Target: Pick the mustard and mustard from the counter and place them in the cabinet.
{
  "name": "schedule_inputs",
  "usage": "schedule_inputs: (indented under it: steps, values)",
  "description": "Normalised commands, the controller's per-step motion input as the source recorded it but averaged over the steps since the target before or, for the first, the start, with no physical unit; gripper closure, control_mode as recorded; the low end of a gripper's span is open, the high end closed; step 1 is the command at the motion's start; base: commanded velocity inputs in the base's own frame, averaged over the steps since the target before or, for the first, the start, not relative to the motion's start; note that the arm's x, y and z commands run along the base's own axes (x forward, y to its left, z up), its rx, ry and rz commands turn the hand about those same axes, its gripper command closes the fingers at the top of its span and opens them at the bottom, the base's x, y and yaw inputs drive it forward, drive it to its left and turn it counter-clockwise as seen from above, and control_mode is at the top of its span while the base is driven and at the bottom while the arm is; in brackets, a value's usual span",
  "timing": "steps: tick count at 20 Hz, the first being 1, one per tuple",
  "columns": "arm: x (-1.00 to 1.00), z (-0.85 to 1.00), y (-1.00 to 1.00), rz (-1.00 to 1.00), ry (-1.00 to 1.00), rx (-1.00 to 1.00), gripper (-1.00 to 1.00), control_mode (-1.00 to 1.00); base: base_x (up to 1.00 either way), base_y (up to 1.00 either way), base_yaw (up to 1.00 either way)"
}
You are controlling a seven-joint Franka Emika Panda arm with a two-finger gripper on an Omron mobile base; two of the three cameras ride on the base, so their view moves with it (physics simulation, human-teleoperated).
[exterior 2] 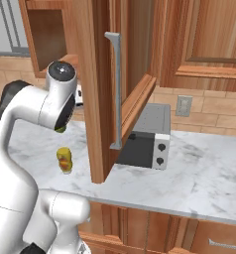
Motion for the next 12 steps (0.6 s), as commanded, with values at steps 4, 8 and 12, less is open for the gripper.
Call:
schedule_inputs:
  steps: [4, 8, 12]
  values:
    - [0.00, 0.37, 0.19, 0.00, 0.00, 0.01, 1.00, -1.00, 0.00, 0.00, 0.00]
    - [0.00, 0.33, 0.25, 0.00, -0.01, 0.05, 1.00, -1.00, 0.00, 0.00, 0.00]
    - [0.00, 0.34, 0.22, 0.00, -0.01, 0.04, 1.00, -1.00, 0.00, 0.00, 0.00]
